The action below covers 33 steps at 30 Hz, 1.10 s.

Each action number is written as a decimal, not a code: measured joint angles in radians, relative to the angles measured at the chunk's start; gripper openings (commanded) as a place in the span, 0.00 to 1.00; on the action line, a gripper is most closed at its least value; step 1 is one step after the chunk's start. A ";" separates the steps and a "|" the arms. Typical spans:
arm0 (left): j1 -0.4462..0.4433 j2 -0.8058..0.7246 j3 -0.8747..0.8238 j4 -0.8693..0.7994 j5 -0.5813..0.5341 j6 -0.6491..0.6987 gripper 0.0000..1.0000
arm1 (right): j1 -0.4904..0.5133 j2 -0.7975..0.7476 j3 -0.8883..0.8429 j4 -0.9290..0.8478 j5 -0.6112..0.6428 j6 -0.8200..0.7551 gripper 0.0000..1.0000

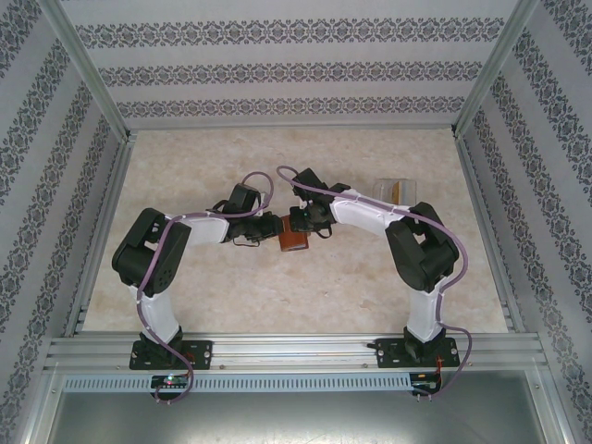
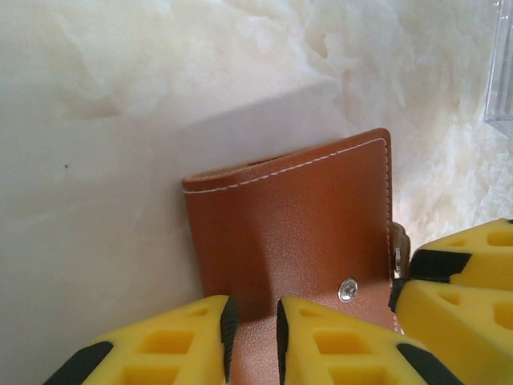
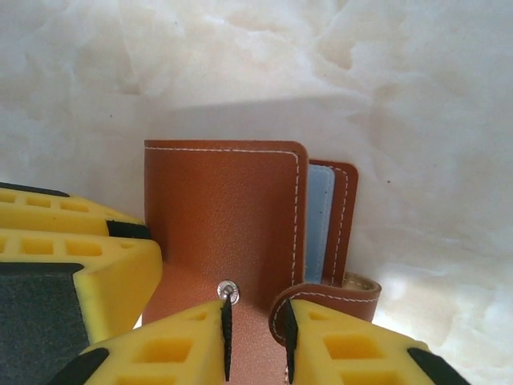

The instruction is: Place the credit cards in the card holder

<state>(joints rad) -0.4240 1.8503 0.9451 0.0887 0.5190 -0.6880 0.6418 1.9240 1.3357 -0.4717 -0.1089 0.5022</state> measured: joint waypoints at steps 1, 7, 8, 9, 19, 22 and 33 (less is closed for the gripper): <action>0.000 0.003 0.006 -0.004 0.000 0.000 0.24 | 0.002 0.000 0.000 0.000 0.007 -0.004 0.35; -0.002 0.019 0.034 -0.031 -0.001 0.005 0.24 | 0.018 0.000 0.002 -0.014 0.059 -0.016 0.37; -0.003 0.023 0.041 -0.039 -0.003 0.008 0.25 | 0.018 0.000 0.002 -0.016 0.068 -0.017 0.36; -0.005 0.025 0.048 -0.049 -0.006 0.009 0.25 | 0.018 0.000 0.002 -0.019 0.075 -0.017 0.36; -0.043 0.071 0.145 -0.135 -0.060 0.050 0.28 | 0.018 0.000 0.001 -0.043 0.166 -0.029 0.31; -0.055 0.077 0.167 -0.162 -0.084 0.061 0.29 | 0.017 0.000 0.001 -0.049 0.182 -0.031 0.29; -0.071 0.080 0.182 -0.191 -0.125 0.080 0.28 | 0.014 -0.023 -0.033 -0.047 0.209 -0.027 0.05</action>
<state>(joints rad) -0.4946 1.9305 1.1267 -0.1020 0.3943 -0.6083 0.6559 1.9015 1.3025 -0.5182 0.1005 0.4755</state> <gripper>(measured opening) 0.285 0.084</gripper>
